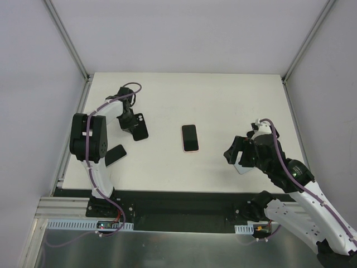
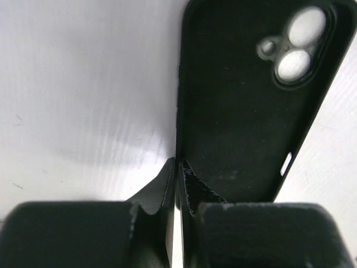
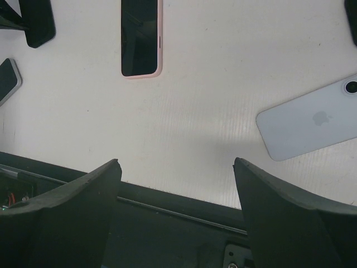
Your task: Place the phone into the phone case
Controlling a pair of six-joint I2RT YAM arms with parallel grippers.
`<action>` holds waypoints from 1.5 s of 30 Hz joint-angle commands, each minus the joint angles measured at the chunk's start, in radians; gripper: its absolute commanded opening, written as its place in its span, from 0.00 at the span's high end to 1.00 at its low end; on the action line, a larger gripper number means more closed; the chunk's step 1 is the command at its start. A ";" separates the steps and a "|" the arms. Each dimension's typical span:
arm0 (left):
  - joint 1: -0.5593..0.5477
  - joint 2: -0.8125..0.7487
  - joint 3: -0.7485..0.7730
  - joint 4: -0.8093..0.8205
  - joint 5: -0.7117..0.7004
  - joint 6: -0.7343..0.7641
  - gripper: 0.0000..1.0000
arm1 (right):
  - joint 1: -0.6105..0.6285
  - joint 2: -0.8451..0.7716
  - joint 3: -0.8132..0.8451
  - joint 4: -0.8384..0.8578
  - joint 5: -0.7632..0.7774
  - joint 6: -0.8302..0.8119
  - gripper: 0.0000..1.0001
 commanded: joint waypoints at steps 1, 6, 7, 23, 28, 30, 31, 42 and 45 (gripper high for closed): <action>-0.046 -0.069 -0.030 -0.058 -0.005 0.006 1.00 | -0.002 -0.016 0.044 -0.007 0.008 0.014 0.16; -0.224 -0.167 -0.079 -0.084 -0.043 -0.037 1.00 | -0.002 -0.005 0.039 0.007 -0.005 0.019 0.15; -0.249 -0.190 -0.090 -0.082 -0.039 -0.045 1.00 | -0.002 -0.004 0.038 0.010 -0.009 0.019 0.16; -0.430 -0.368 -0.351 -0.024 -0.020 -0.267 0.96 | -0.002 -0.027 -0.002 0.026 -0.025 0.036 0.16; -0.430 -0.408 -0.327 -0.029 -0.008 -0.156 0.27 | -0.002 -0.044 -0.004 0.020 -0.023 0.030 0.16; -0.424 -0.442 -0.290 -0.088 -0.031 0.008 0.24 | -0.004 -0.051 -0.005 0.012 -0.019 0.022 0.16; -0.418 -0.468 -0.246 -0.116 -0.061 0.066 0.24 | -0.003 -0.062 -0.008 0.003 -0.015 0.021 0.16; -0.166 -0.447 -0.084 -0.346 -0.175 0.559 0.21 | -0.002 -0.071 0.014 -0.016 -0.037 -0.007 0.16; -0.166 -0.446 -0.150 -0.340 -0.230 0.686 0.22 | -0.004 -0.053 0.045 -0.040 -0.035 -0.027 0.16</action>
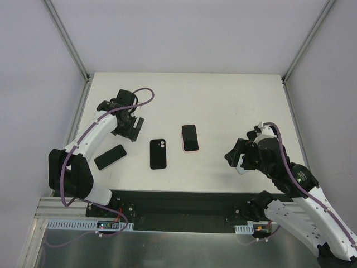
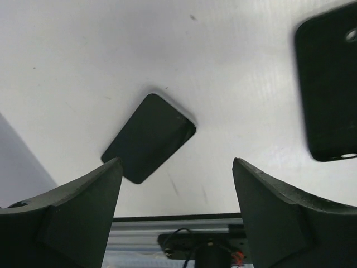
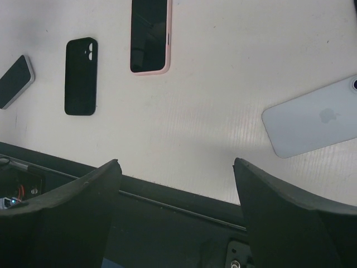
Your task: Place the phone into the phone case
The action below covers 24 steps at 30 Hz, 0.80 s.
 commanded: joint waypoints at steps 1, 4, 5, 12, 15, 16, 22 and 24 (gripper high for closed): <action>-0.011 0.019 -0.082 -0.061 -0.133 0.253 0.22 | -0.003 0.026 0.068 -0.038 -0.012 -0.038 0.16; -0.011 -0.045 -0.164 -0.011 0.031 0.475 0.23 | -0.002 0.025 0.079 -0.047 -0.018 -0.040 0.16; -0.010 -0.059 -0.181 -0.004 0.072 0.576 0.22 | -0.001 0.025 0.077 -0.049 -0.020 -0.043 0.16; 0.090 0.057 -0.199 -0.021 0.171 0.692 0.06 | -0.002 0.040 0.062 -0.052 -0.007 -0.052 0.16; 0.099 0.126 -0.193 0.009 0.160 0.715 0.01 | -0.002 0.051 0.071 -0.063 -0.004 -0.063 0.16; 0.105 0.146 -0.173 0.016 0.144 0.709 0.01 | -0.004 0.054 0.076 -0.067 -0.003 -0.073 0.16; 0.156 0.234 -0.141 0.032 0.128 0.734 0.01 | -0.004 0.054 0.117 -0.104 0.043 -0.102 0.16; 0.162 0.254 -0.139 0.048 0.117 0.740 0.02 | -0.002 0.052 0.130 -0.104 0.051 -0.104 0.16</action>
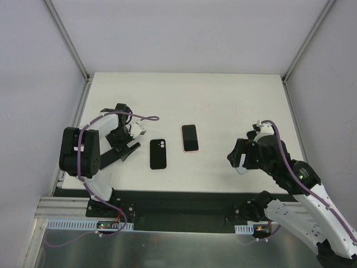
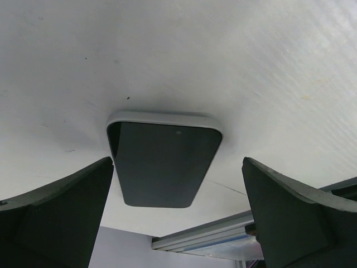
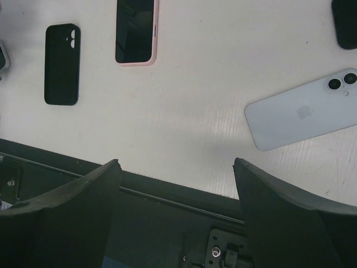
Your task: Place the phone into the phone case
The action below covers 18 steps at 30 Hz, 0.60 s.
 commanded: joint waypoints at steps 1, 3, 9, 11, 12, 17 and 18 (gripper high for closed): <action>0.028 0.027 0.030 0.031 -0.013 0.056 0.02 | -0.001 -0.005 0.067 -0.022 0.039 -0.033 0.16; 0.030 0.025 0.041 0.040 -0.013 0.060 0.02 | -0.002 0.001 0.070 -0.021 0.037 -0.033 0.15; 0.042 0.031 0.027 0.043 0.007 0.068 0.01 | -0.004 0.010 0.069 -0.017 0.044 -0.036 0.16; 0.042 0.031 0.030 0.043 0.033 0.059 0.02 | -0.002 0.013 0.072 -0.010 0.045 -0.039 0.16; 0.041 0.030 0.032 0.043 0.042 0.057 0.02 | -0.004 0.020 0.074 -0.010 0.045 -0.041 0.16; 0.041 0.036 0.016 0.045 0.042 0.068 0.04 | -0.002 0.035 0.089 -0.007 0.033 -0.042 0.16; 0.042 0.039 0.018 0.046 0.056 0.069 0.04 | -0.002 0.035 0.092 -0.008 0.033 -0.044 0.16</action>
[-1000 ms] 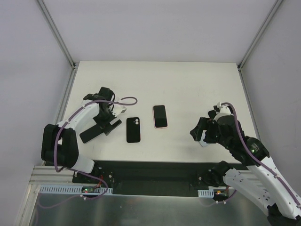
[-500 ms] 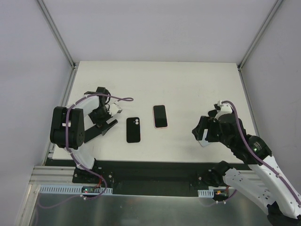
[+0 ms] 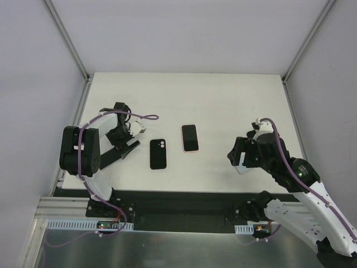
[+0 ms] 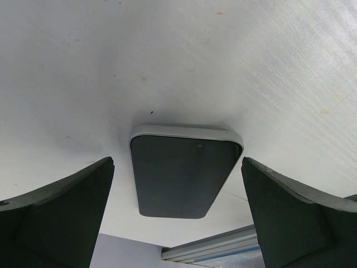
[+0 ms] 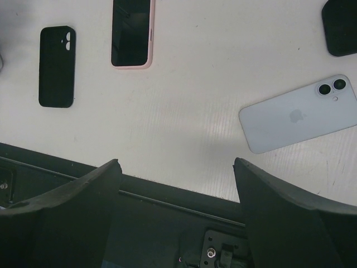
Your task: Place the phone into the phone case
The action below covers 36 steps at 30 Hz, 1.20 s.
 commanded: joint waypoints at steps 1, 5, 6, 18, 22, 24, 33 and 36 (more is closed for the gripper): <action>0.012 0.016 0.008 -0.013 0.053 0.021 0.05 | -0.004 0.008 0.055 0.004 0.006 -0.020 0.15; 0.011 0.037 0.018 -0.010 0.068 0.018 0.09 | -0.003 -0.006 0.055 0.004 0.009 -0.017 0.16; 0.011 0.040 0.019 -0.010 0.073 0.020 0.10 | -0.004 -0.010 0.053 0.004 0.009 -0.016 0.16; -0.012 0.014 0.051 -0.010 0.108 -0.006 0.32 | -0.004 -0.003 0.059 0.002 0.008 -0.013 0.16; -0.015 0.003 0.088 -0.008 0.130 -0.066 0.49 | -0.002 0.002 0.052 0.010 -0.002 -0.001 0.16; -0.015 0.016 0.123 -0.014 0.127 -0.100 0.60 | -0.003 0.001 0.042 0.014 -0.011 0.001 0.16; -0.020 0.100 0.294 -0.105 0.298 -0.282 0.74 | -0.002 -0.015 0.027 0.017 -0.026 0.021 0.16; -0.020 0.096 0.301 -0.110 0.369 -0.336 0.84 | -0.002 -0.021 0.016 0.024 -0.034 0.038 0.16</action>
